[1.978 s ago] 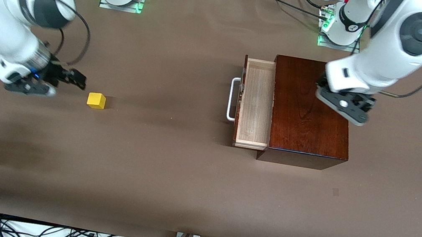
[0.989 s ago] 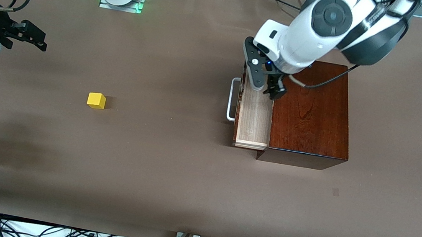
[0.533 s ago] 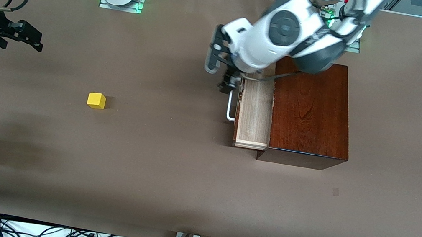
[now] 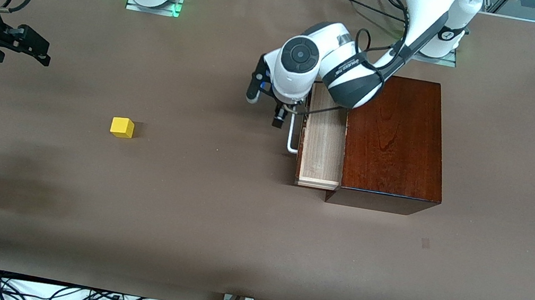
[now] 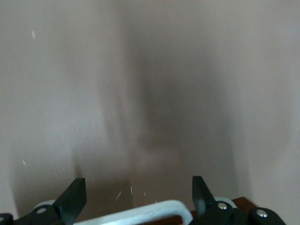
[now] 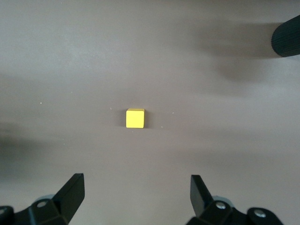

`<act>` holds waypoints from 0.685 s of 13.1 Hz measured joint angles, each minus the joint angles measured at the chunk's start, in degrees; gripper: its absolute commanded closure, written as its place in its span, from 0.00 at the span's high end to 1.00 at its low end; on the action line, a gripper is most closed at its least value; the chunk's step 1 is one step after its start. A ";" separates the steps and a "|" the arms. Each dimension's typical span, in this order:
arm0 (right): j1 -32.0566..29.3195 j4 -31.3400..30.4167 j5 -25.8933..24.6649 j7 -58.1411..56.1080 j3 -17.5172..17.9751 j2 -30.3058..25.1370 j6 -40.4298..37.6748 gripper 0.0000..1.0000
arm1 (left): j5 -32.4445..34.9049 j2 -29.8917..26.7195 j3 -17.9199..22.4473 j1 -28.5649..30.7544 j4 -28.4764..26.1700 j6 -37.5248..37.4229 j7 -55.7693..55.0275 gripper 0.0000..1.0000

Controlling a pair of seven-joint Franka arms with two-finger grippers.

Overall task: Open drawer, take yellow block, close drawer
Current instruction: 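Push the drawer shut into the box with the left gripper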

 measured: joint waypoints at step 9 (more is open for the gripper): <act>0.25 0.60 0.00 0.00 0.35 0.53 0.03 1.00 | 4.45 0.57 0.68 0.59 1.46 -9.48 -2.27 1.00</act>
